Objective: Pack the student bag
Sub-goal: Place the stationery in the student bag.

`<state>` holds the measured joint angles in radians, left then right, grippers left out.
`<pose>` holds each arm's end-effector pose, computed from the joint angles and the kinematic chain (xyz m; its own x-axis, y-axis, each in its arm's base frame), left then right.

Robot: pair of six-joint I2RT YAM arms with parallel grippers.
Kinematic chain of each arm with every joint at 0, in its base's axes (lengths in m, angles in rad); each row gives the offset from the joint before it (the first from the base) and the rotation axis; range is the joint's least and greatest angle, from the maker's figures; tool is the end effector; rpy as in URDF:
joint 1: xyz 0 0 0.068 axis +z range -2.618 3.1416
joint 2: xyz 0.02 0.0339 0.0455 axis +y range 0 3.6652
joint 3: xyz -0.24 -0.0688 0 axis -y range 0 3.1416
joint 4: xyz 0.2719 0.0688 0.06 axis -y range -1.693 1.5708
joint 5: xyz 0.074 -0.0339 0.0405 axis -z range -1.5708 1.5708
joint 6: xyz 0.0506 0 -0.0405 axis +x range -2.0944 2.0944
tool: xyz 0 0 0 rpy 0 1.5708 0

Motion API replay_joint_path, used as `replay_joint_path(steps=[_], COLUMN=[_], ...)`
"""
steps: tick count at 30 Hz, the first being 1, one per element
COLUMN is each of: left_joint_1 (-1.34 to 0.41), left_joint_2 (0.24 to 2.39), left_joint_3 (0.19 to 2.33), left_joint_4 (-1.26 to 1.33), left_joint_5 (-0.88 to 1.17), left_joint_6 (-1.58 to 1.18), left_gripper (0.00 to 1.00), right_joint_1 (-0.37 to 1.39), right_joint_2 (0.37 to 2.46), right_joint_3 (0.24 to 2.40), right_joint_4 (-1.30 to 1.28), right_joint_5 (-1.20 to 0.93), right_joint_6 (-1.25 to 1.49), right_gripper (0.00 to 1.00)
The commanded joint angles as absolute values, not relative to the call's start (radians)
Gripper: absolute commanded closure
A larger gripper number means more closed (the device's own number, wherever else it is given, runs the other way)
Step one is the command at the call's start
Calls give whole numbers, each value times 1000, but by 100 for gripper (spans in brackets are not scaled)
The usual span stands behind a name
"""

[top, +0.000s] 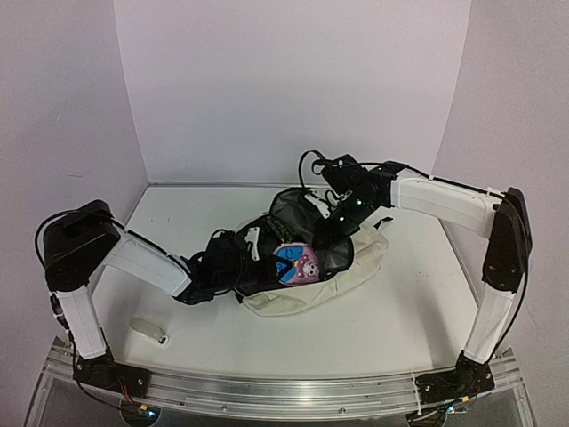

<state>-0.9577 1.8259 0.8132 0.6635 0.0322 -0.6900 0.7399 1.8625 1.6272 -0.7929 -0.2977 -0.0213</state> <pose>0.2245 -0.3220 0.1042 -0.6833 -0.1345 -0.7177 0.5186 0.6026 -0.6066 0.3080 0.3013 0.2335 -0.6162 -0.5901 -0.5216 -0.7697 0.5915 0.2401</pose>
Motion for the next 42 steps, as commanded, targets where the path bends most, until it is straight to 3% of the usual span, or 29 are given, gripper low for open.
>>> replay_joint_path(steps=[1, 3, 9, 12, 22, 24, 28, 32, 38, 42], left_joint_1=[-973, -987, -1029, -1029, -1029, -1029, -1029, -1030, -1028, -1019], left_joint_2=[1934, 1974, 1918, 1853, 1810, 1825, 1889, 1979, 2055, 2011], left_joint_3=[900, 950, 914, 855, 802, 817, 903, 1040, 1163, 1123], left_joint_4=[756, 743, 663, 630, 573, 580, 572, 562, 545, 530], left_joint_5=[3, 38, 23, 10, -24, -21, 31, 115, 152, 142], left_joint_6=[-753, -755, -701, -709, -755, -756, -722, -690, -670, -691], left_gripper=[99, 92, 48, 40, 48, 57, 84, 93, 90, 68], right_joint_1=[757, 756, 756, 757, 756, 756, 756, 751, 694, 658], right_joint_2=[1868, 1874, 1871, 1871, 1858, 1856, 1854, 1853, 1866, 1873], right_joint_3=[1673, 1673, 1672, 1669, 1655, 1652, 1650, 1654, 1672, 1686], right_joint_4=[-790, -790, -790, -790, -790, -790, -792, -794, -796, -801], right_joint_5=[-416, -416, -410, -407, -398, -398, -398, -403, -413, -364], right_joint_6=[19, 23, 20, 19, 8, 8, 8, 8, 8, -66], right_gripper=[100, 100, 100, 100, 100, 100, 100, 100, 100, 100])
